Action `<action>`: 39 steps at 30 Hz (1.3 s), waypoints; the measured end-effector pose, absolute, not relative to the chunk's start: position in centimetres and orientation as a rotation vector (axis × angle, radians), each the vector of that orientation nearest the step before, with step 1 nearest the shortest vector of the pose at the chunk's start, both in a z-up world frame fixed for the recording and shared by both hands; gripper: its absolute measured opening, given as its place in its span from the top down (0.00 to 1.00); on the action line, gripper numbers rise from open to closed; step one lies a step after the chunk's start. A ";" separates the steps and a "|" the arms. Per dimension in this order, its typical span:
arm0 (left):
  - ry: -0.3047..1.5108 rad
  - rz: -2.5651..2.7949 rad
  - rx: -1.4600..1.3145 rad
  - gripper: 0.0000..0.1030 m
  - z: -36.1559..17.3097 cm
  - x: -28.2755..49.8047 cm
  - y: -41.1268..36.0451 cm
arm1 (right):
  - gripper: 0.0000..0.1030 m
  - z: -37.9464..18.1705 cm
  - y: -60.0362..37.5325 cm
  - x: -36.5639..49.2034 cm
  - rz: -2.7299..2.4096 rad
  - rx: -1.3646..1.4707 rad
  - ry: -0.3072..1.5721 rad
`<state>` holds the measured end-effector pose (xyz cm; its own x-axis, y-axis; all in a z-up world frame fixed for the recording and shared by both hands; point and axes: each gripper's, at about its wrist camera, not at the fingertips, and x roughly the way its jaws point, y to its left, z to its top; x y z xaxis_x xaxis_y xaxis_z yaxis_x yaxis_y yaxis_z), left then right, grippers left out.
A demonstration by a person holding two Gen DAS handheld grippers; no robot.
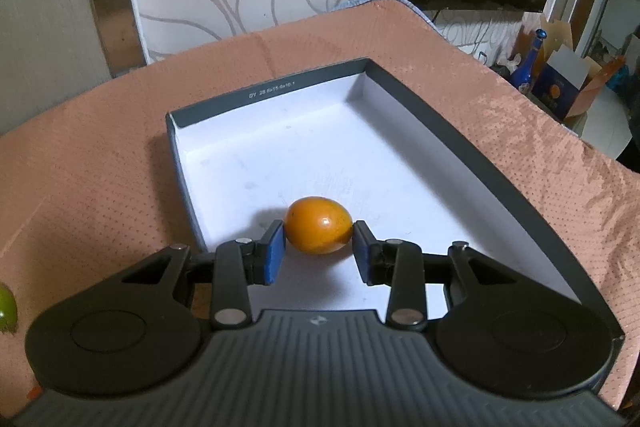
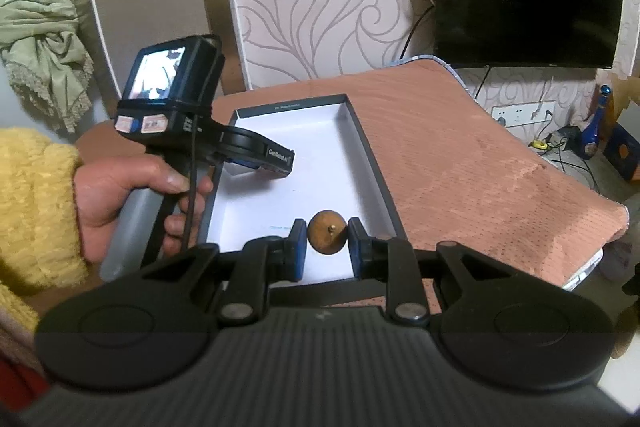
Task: Organize fruits
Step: 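Open the left gripper to drop the kumquat into the box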
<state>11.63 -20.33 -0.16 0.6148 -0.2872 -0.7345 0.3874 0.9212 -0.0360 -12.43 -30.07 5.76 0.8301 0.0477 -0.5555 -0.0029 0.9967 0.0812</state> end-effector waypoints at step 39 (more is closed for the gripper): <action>0.741 -0.311 0.118 0.19 4.2 10.0 -18.7 | 0.76 5.8 -30.2 -11.8 0.146 0.084 0.561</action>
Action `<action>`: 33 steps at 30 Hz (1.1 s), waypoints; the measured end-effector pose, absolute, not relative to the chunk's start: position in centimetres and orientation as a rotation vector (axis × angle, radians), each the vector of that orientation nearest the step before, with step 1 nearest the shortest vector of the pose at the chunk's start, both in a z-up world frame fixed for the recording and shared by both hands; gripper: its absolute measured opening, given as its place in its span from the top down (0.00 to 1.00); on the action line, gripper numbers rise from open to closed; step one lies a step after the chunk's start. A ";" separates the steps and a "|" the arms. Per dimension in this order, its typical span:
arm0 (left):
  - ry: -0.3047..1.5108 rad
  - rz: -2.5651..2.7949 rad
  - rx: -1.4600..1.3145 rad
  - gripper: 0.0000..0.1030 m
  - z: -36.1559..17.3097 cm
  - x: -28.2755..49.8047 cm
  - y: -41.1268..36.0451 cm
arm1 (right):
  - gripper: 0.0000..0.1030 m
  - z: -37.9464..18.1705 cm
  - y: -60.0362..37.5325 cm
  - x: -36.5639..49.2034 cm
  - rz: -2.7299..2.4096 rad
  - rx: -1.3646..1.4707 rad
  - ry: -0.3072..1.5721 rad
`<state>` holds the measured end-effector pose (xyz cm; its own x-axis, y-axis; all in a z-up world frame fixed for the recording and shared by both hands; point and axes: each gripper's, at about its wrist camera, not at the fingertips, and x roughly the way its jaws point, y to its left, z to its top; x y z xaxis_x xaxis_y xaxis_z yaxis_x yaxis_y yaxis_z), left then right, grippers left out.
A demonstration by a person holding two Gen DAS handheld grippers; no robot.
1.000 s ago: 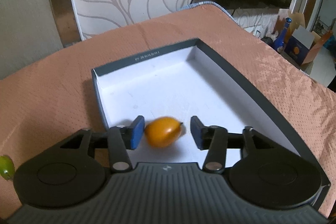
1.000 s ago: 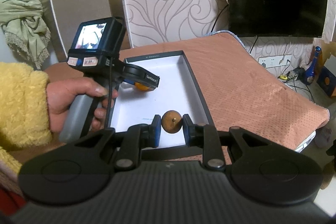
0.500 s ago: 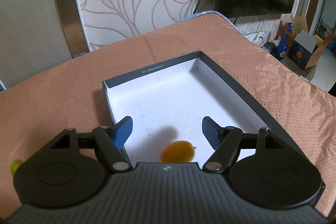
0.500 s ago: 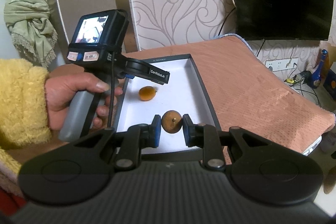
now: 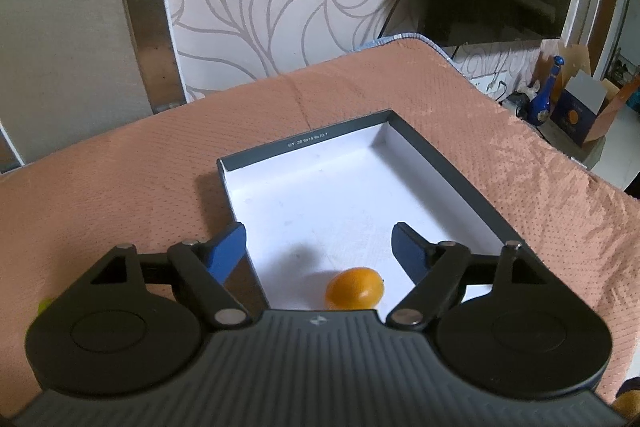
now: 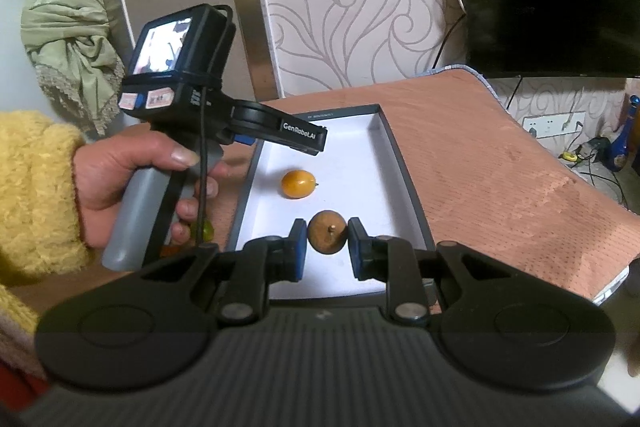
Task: Organize fruits
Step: 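Open the left gripper to drop the kumquat into the box, then withdraw the left gripper toward the fruit cluster while the right gripper holds the brown fruit over the box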
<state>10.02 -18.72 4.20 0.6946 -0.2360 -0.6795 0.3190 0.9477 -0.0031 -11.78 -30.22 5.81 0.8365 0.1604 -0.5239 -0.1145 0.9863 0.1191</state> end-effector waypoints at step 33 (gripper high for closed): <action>0.707 -0.145 0.025 0.19 6.0 1.8 -13.5 | 0.76 4.5 -32.1 -9.6 0.265 0.057 0.602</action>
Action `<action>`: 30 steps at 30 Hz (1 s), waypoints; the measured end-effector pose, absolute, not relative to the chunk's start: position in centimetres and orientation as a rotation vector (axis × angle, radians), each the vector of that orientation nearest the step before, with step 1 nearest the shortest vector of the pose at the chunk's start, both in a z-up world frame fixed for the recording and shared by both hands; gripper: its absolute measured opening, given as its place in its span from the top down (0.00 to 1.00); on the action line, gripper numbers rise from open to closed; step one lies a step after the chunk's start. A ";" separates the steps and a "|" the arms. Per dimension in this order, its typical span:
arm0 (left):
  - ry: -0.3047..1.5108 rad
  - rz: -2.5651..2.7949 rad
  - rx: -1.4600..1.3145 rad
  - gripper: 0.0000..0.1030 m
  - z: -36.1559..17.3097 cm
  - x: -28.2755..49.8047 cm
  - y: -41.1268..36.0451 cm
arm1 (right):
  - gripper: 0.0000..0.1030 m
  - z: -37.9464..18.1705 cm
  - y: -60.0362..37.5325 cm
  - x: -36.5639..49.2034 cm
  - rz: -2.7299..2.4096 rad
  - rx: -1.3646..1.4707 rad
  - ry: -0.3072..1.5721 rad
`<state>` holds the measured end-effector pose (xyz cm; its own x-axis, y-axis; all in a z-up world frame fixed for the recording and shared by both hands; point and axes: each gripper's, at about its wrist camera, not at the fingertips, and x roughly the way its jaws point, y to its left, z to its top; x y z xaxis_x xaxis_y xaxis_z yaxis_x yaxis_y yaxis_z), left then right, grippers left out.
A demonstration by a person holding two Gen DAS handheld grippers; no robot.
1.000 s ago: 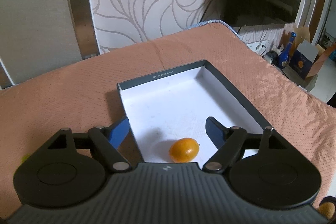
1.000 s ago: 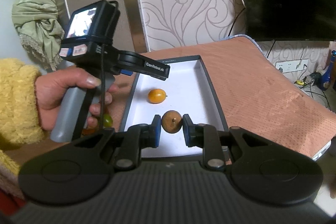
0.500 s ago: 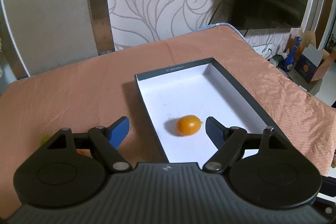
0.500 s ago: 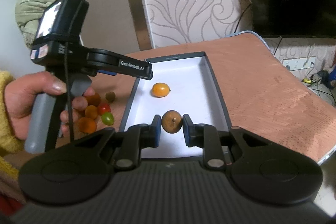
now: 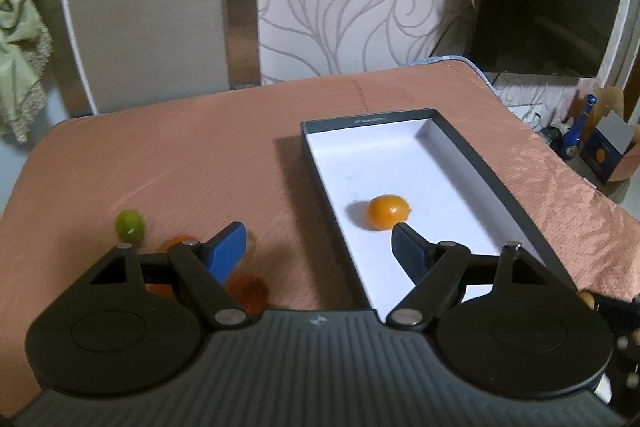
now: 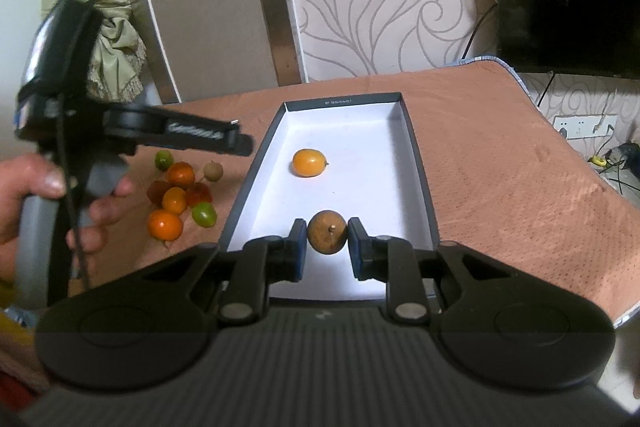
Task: Organize fruits
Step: 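Withdraw the left gripper toward the fruit cluster while the right gripper holds the brown fruit over the box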
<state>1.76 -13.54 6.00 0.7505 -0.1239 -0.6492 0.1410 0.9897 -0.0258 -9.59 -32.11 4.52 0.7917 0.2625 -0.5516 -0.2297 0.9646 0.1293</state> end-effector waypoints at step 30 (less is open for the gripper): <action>0.737 -0.048 -0.006 0.19 4.2 -4.6 -14.3 | 0.76 3.8 -33.9 -7.6 0.357 0.003 0.626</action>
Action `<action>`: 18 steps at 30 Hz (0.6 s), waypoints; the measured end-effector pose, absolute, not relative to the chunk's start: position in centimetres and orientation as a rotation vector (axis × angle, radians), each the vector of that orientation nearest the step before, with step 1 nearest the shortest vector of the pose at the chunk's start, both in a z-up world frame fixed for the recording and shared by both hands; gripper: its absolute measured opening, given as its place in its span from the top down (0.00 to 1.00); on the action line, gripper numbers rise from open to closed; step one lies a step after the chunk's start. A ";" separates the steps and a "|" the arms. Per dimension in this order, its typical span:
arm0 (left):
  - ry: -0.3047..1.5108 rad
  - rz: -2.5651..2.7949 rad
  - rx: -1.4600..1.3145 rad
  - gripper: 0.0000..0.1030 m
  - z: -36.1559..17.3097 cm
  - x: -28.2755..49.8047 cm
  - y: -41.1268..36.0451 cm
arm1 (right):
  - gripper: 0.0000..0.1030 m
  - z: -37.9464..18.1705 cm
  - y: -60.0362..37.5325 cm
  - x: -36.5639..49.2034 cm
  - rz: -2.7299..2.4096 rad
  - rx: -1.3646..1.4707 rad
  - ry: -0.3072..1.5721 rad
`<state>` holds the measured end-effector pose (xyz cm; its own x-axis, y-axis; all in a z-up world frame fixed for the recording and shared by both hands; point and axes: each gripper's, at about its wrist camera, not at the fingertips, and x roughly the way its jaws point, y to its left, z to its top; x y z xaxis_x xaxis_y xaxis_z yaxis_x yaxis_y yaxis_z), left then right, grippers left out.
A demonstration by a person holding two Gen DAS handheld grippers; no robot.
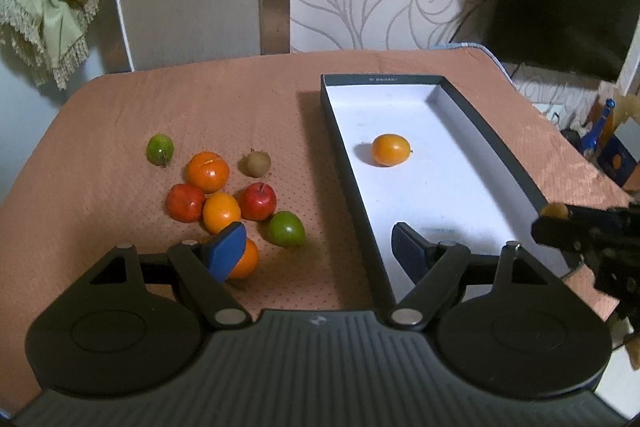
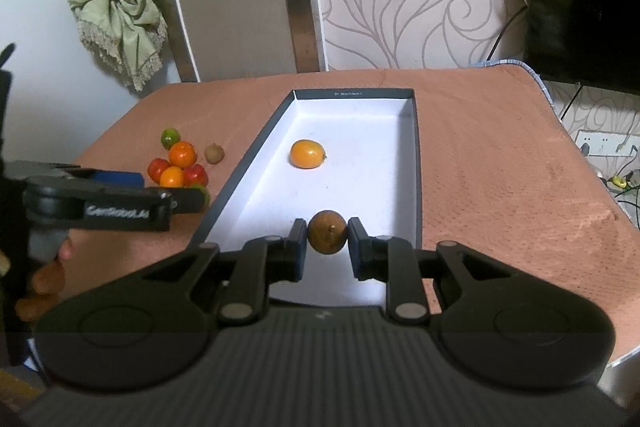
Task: Organize fruits
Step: 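Withdraw the left gripper toward the fruit cluster while the right gripper holds the brown fruit over the box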
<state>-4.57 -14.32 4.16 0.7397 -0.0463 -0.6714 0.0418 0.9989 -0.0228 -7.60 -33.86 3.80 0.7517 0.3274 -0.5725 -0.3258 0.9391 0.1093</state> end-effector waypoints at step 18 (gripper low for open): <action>0.760 -0.148 0.058 0.19 4.2 -3.3 -10.5 | 0.76 1.4 -31.8 -2.5 0.207 0.030 0.689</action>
